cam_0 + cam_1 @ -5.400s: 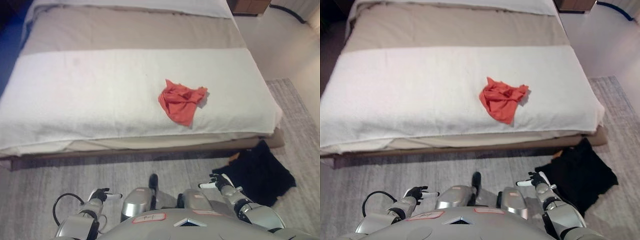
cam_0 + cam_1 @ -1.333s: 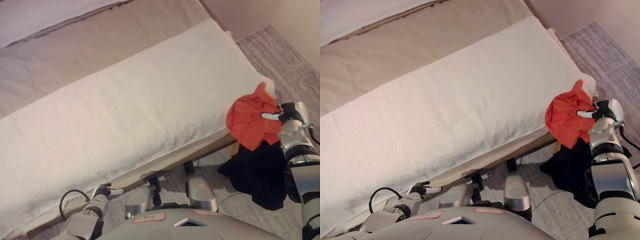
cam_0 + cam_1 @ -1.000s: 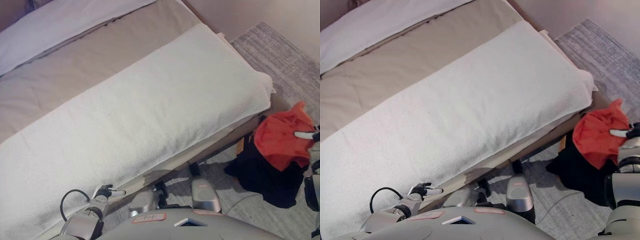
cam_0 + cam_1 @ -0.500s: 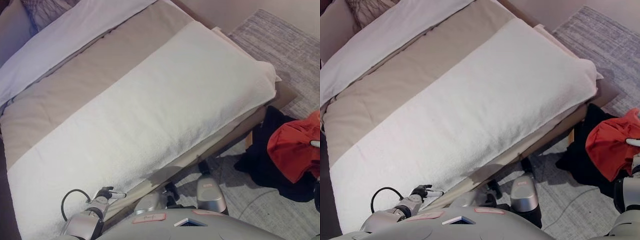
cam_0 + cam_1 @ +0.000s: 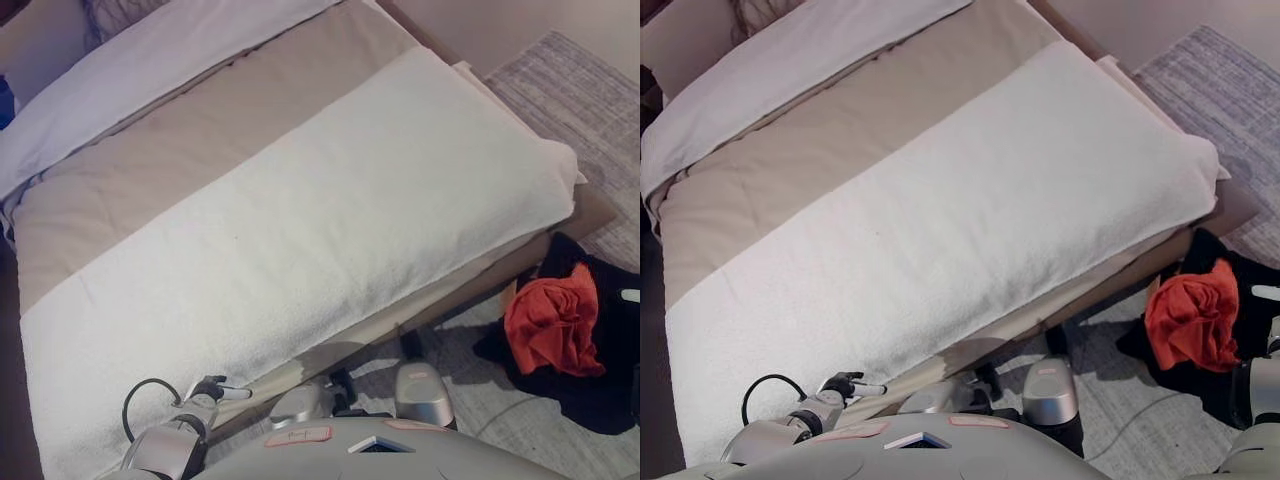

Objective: Put the clothes on the bed into the basket.

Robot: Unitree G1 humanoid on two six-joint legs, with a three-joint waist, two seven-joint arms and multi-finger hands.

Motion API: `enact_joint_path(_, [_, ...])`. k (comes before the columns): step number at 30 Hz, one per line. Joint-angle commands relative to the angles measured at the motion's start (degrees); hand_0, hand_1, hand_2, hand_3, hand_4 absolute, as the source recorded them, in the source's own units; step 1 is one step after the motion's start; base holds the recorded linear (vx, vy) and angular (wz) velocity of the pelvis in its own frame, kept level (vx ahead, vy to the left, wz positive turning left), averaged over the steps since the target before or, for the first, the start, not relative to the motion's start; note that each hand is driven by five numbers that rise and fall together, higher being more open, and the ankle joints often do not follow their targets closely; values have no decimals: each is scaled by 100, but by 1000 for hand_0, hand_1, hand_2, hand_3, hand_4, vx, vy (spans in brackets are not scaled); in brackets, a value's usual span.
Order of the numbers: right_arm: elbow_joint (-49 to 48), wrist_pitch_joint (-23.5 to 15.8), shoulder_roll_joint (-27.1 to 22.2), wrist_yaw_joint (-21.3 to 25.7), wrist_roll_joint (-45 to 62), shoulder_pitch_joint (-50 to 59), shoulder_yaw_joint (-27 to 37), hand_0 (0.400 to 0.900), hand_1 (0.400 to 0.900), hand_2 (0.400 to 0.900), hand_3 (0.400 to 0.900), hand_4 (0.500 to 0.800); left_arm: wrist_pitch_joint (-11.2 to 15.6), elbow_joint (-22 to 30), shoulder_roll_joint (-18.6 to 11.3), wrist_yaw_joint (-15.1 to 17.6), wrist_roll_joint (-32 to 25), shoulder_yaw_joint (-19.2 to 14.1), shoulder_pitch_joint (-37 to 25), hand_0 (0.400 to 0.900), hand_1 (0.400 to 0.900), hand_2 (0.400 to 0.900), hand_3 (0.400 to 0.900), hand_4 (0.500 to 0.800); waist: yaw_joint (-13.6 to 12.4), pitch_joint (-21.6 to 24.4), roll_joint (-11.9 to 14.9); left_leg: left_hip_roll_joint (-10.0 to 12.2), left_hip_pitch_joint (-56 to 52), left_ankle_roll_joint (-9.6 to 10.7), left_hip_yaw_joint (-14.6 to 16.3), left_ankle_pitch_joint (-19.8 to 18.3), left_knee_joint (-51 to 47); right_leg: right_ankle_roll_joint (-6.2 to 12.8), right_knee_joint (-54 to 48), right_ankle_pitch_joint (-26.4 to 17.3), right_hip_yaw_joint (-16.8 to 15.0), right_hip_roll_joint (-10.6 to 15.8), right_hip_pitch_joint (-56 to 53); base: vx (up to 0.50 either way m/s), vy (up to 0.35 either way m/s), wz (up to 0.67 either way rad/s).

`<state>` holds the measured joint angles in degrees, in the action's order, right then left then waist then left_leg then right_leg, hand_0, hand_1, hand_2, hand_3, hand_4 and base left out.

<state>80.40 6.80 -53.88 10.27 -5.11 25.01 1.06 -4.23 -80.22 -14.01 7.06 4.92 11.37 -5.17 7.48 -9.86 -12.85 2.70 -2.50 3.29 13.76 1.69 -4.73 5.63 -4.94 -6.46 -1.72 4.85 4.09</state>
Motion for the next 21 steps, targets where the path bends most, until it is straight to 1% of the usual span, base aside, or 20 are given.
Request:
enact_joint_path(1, [44, -119, -225, 235, -6, -29, -185, 900, 900, 900, 900, 800, -150, -601, -497, 173, 217, -80, -71, 900, 900, 900, 900, 800, -91, 304, 551, -34, -62, 111, -263, -180, 137, 304, 393, 104, 89, 381, 130, 0, 0, 0])
enact_joint_path(4, [-114, -164, 61, 145, -81, -18, -447, 900, 900, 900, 900, 800, -137, -590, -554, 163, 242, -123, -62, 900, 900, 900, 900, 800, -122, 307, 601, -15, -73, 109, -250, -176, 138, 301, 382, 93, 74, 362, 125, -24, -15, -6])
enact_joint_path(5, [-266, -227, 297, 23, -146, -4, -675, 900, 900, 900, 900, 800, -115, -566, -563, 152, 239, -146, -59, 900, 900, 900, 900, 800, -148, 305, 631, -5, -69, 109, -250, -168, 145, 294, 386, 88, 66, 350, 128, -33, -28, -5])
enact_joint_path(6, [-297, -235, 434, -21, -146, -9, -753, 900, 900, 900, 900, 800, -112, -566, -576, 149, 241, -161, -61, 900, 900, 900, 900, 800, -167, 309, 657, 10, -68, 111, -247, -163, 147, 290, 387, 87, 68, 345, 129, -37, -35, -2])
enact_joint_path(8, [-454, -297, 942, -210, -125, -35, -1055, 900, 900, 900, 900, 800, -92, -541, -607, 122, 245, -174, -97, 900, 900, 900, 900, 800, -230, 331, 732, 43, -68, 114, -264, -143, 150, 269, 398, 92, 93, 323, 119, -28, -48, 4])
enact_joint_path(10, [-524, -354, 1596, -352, -31, -133, -1302, 900, 900, 900, 900, 800, -67, -485, -592, 110, 215, -193, -130, 900, 900, 900, 900, 800, -299, 359, 813, 69, -81, 113, -314, -124, 138, 246, 407, 106, 140, 308, 86, -22, -54, 15])
enact_joint_path(14, [-448, -340, 2779, -460, -29, -302, -1686, 900, 900, 900, 900, 800, -73, -493, -521, 113, 111, -250, -175, 900, 900, 900, 900, 800, -468, 461, 941, 92, -71, 108, -472, -85, 105, 213, 367, 126, 319, 308, -8, -5, -46, 32])
enact_joint_path(15, [-485, -353, 3075, -472, 7, -386, -1752, 900, 900, 900, 900, 800, -80, -507, -464, 112, 102, -247, -194, 900, 900, 900, 900, 800, -514, 495, 966, 90, -74, 107, -515, -72, 85, 211, 351, 122, 369, 309, -45, 9, -30, 46])
enact_joint_path(17, [-513, -376, 3516, -503, -7, -657, -1855, 900, 900, 900, 900, 800, -61, -466, -323, 111, 53, -255, -141, 900, 900, 900, 900, 800, -573, 539, 1016, 77, -57, 100, -612, -42, 49, 206, 312, 119, 496, 319, -112, -4, -6, 49])
enact_joint_path(21, [-407, -344, 3880, -666, -203, -943, -2104, 900, 900, 900, 900, 800, -68, -467, -292, 103, 7, -336, 3, 900, 900, 900, 900, 800, -761, 646, 1094, 15, -22, 85, -849, -10, 19, 208, 248, 132, 771, 372, -250, 7, 3, 45])
